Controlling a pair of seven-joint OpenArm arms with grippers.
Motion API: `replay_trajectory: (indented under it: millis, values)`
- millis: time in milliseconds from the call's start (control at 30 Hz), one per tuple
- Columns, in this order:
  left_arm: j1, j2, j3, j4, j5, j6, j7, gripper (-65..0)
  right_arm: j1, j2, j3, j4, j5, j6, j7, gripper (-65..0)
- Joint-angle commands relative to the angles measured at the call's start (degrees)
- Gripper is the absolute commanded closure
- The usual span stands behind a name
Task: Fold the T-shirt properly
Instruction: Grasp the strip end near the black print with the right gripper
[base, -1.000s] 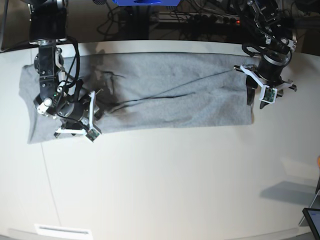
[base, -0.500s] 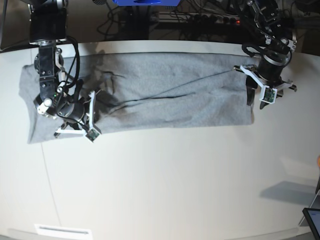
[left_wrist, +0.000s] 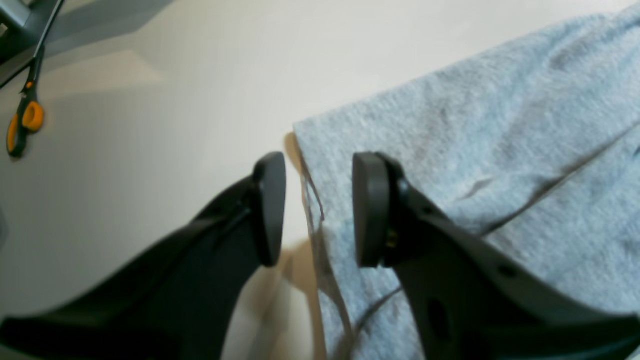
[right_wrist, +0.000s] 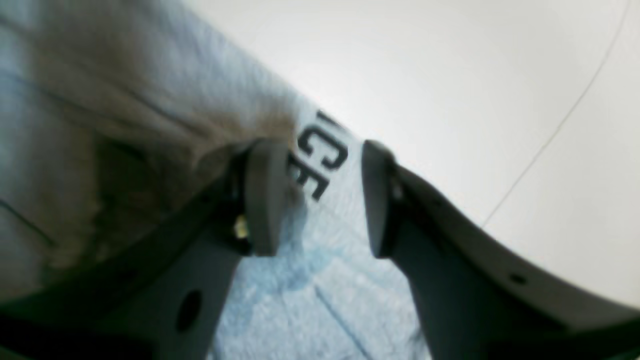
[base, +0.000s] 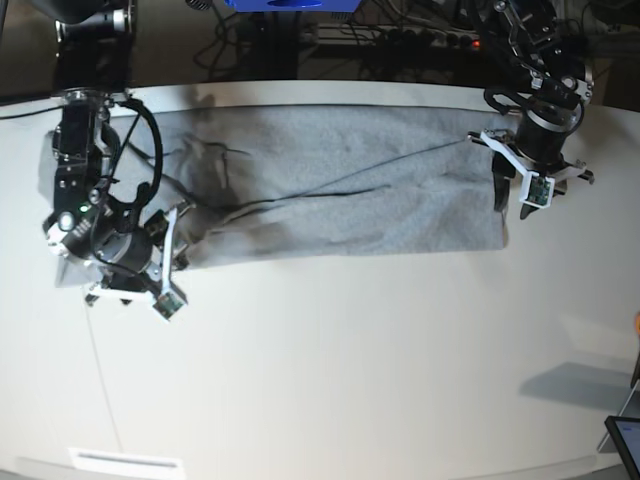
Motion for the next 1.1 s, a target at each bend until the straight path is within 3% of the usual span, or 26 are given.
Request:
replay_trajectory:
  millis: [0,100,167,333,467,700,1067]
  values:
    - [-0.1,-0.5,-0.3,0.9,-0.4,0.5,-1.4,-22.5,1.7,0.7,1.7,1.5,0.2,-0.1,-1.2,-26.7]
    - [0.0,-0.5,-0.3,0.9,-0.4,0.5,-1.4,-22.5,4.4,0.7,2.5,1.4,0.6,-0.1,-7.4,-26.7]
    - [0.2,-0.8,-0.3,0.9,-0.4,0.5,-1.4,-22.5,5.0,0.7,2.5,1.0,1.1,-1.9,-9.5,-26.8]
    - [0.0,-0.9,-0.1,0.9,-0.4,0.5,-1.4,-22.5,5.1,-0.2,2.9,-2.4,5.5,-2.6,-9.5,-27.0]
    - [0.2,-0.9,-0.2,0.8,-0.4,0.5,-1.4,-22.5,5.1,-2.0,8.2,-5.5,11.3,-2.6,-9.7,-27.1]
    - [0.3,-1.6,-0.3,0.8,-0.4,0.5,-1.4,-22.5,5.9,-2.0,9.3,-12.9,19.5,-2.8,-9.7,-27.1]
    - [0.3,-1.7,-0.3,0.8,-0.4,0.5,-1.4,-22.5,5.3,-2.0,9.3,-15.1,20.3,-2.9,-9.6,-27.1]
